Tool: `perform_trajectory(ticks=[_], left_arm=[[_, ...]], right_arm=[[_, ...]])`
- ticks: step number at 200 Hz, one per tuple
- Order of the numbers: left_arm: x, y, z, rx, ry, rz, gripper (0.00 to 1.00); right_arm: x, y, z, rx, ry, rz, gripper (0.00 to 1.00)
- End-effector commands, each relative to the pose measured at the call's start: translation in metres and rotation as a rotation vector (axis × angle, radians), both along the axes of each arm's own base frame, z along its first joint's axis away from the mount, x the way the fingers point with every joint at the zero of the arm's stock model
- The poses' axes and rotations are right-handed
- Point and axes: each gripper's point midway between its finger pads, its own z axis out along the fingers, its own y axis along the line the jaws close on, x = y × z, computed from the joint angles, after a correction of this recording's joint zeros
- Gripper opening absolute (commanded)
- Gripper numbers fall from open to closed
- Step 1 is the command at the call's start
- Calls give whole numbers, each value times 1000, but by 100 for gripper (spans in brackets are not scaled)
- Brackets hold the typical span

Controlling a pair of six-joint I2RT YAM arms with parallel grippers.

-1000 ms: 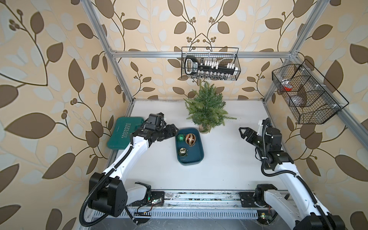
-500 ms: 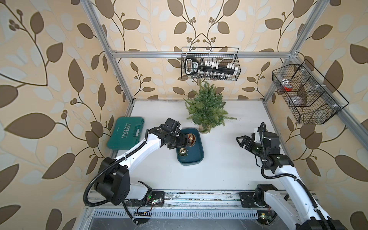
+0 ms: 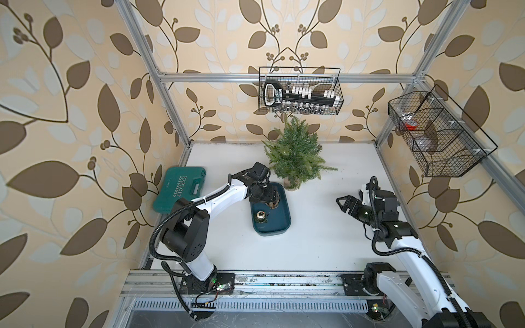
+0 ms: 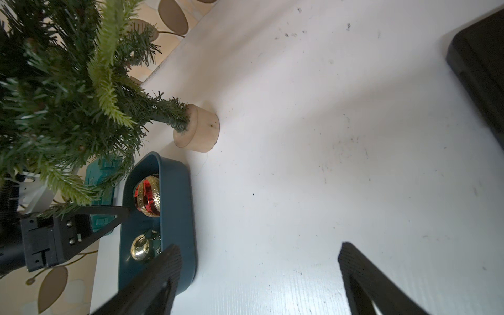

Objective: Decorate the small christmas tree with ornaments
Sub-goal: Pick up an ornament from the container.

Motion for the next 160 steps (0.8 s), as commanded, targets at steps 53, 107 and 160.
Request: perform_trajectory(ticks=[53, 107, 160], left_arm=[[22, -8, -12, 90, -49, -10, 80], [28, -10, -25, 134, -45, -6, 80], [31, -16, -35, 130, -24, -5, 83]], right_arm=[[-6, -1, -10, -11, 19, 6, 90], [-7, 1, -11, -5, 24, 8, 90], [-7, 1, -13, -7, 30, 11, 90]])
